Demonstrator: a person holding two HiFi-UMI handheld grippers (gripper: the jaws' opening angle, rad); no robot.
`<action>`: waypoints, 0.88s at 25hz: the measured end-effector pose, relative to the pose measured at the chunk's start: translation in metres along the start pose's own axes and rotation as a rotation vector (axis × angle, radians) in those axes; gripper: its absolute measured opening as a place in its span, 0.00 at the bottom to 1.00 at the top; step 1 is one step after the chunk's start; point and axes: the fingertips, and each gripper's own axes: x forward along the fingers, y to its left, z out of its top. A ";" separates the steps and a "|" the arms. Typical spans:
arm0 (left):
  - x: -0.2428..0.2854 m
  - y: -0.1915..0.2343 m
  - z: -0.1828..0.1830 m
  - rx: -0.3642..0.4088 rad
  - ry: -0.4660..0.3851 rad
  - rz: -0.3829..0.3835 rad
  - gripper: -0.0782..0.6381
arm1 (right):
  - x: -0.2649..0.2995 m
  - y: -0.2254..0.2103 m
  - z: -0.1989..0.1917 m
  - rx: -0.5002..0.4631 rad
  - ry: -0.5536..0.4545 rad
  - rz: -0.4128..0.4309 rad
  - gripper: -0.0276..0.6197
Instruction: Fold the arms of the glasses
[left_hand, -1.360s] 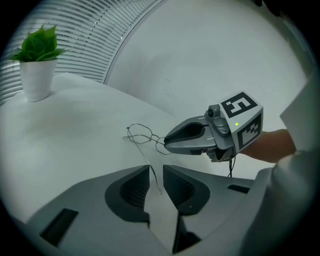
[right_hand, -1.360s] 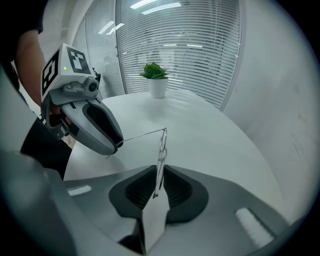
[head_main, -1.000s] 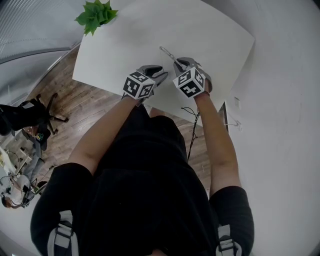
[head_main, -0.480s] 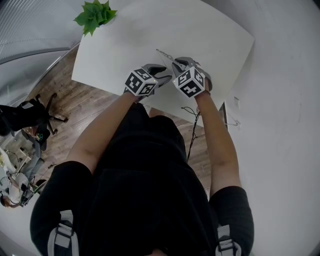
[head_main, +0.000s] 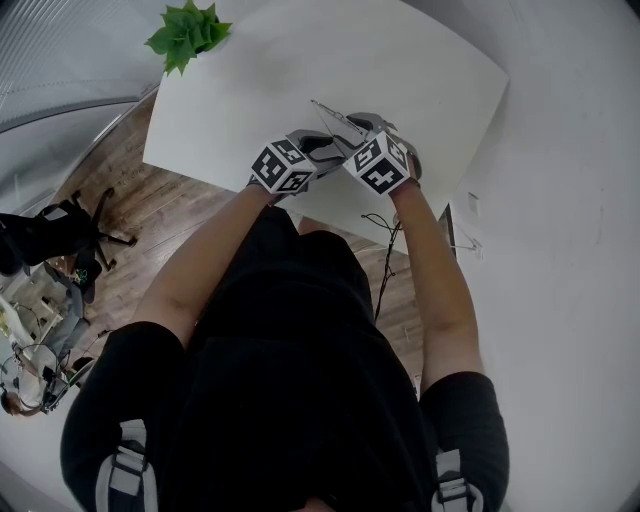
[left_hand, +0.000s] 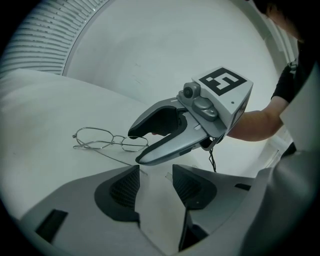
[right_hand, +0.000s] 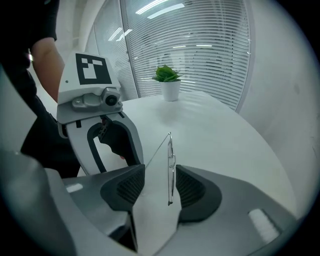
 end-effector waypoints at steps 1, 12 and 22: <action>0.000 0.000 0.000 0.000 0.000 -0.003 0.39 | 0.000 0.002 -0.001 -0.008 0.006 0.005 0.37; 0.004 -0.007 0.000 0.067 0.020 -0.045 0.43 | 0.003 0.008 -0.015 -0.063 0.083 0.033 0.50; -0.001 -0.009 -0.003 0.090 0.029 -0.048 0.45 | 0.014 0.002 -0.028 -0.139 0.154 -0.061 0.41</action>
